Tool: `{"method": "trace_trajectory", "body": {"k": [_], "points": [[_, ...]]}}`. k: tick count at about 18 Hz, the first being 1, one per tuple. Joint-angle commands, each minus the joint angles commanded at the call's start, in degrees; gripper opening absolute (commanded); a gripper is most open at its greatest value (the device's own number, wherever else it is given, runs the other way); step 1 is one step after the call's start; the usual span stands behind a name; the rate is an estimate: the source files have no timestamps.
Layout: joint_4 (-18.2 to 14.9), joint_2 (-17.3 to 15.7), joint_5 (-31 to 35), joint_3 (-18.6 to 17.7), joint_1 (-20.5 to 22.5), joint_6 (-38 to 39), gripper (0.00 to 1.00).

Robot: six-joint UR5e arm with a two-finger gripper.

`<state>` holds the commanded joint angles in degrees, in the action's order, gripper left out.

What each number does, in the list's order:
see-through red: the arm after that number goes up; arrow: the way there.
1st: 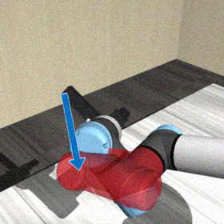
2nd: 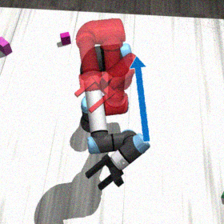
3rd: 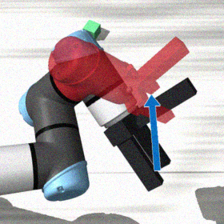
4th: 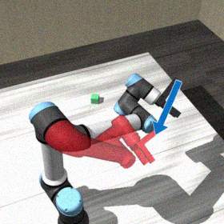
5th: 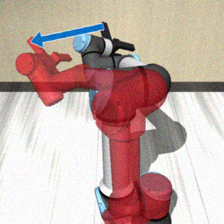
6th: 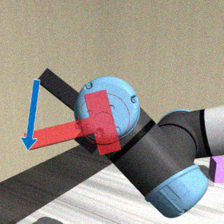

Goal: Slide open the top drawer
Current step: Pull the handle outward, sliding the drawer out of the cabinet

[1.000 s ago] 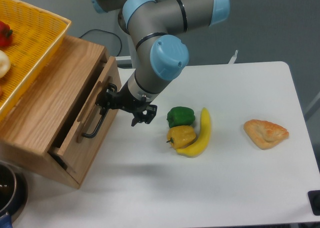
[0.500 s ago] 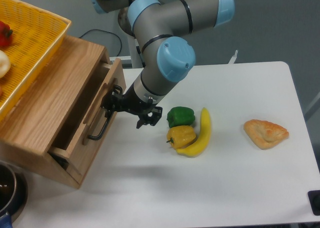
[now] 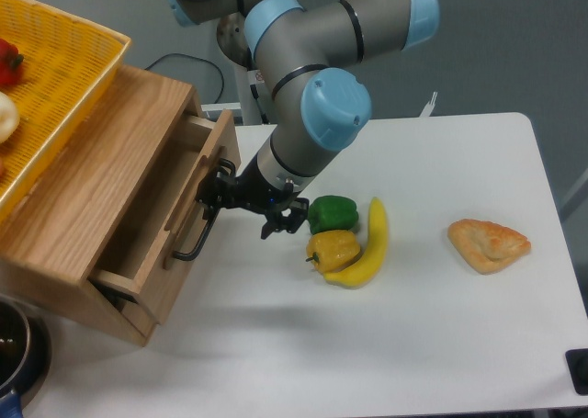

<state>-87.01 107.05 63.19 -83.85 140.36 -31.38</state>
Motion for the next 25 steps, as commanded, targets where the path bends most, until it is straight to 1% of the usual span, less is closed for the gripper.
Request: {"method": "trace_trajectory", "body": {"k": [16,25], "points": [[0.0,0.2,0.0,0.6,3.5,-0.1,1.00],[-0.2,0.4,0.1,0.9,5.5,-2.5,1.00]]}}
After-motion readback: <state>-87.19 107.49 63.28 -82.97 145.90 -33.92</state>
